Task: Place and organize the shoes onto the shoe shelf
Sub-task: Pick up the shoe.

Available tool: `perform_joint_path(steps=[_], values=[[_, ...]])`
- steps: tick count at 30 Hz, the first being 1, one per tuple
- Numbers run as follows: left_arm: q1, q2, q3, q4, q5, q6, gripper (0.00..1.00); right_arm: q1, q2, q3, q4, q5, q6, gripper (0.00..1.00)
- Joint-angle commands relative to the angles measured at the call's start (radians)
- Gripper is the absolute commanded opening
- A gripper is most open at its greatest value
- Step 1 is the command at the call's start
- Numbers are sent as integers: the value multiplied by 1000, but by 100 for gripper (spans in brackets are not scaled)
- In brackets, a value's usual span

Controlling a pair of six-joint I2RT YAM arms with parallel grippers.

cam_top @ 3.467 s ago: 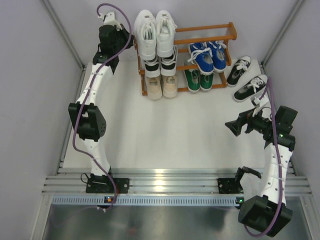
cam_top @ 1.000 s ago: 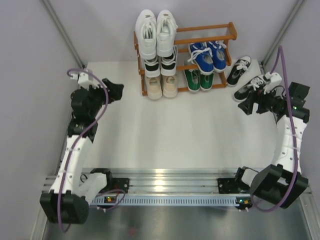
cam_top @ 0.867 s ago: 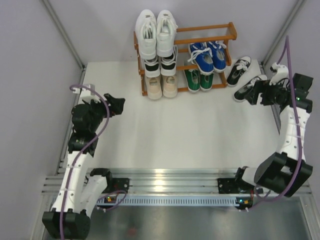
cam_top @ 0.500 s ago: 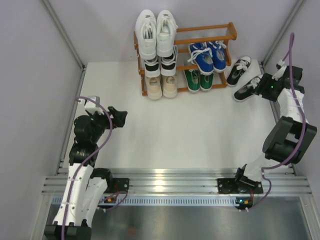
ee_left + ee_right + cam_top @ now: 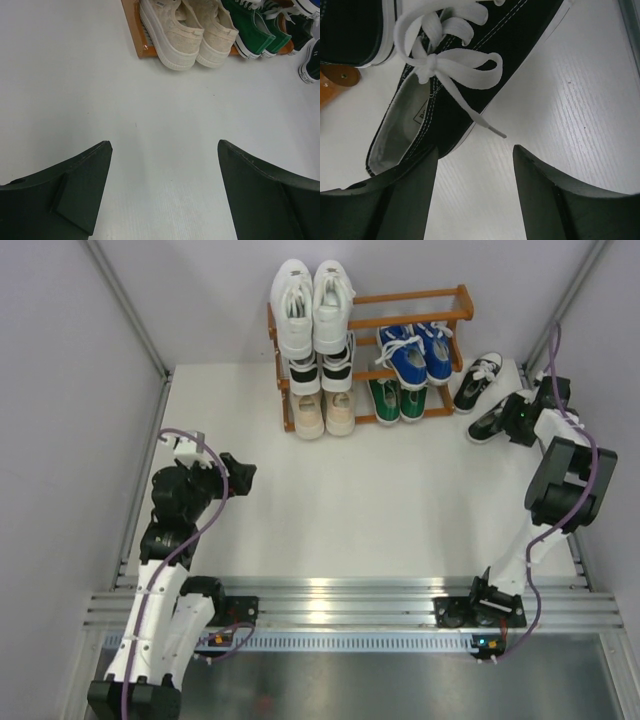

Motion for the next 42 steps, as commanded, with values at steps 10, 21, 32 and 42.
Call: perform_joint_path(steps=[10,21,32,42], values=[[-2,38,8,6,-24,25,91,8,21,46,96,-58,76,62],[-4,41,9,6,-14,27,91,16,-128,-29,135,-17,150,63],[-2,53,11,6,-14,25,91,28,19,29,130,-15,226,60],[-2,67,11,4,-21,28,91,62,121,92,167,-3,222,56]])
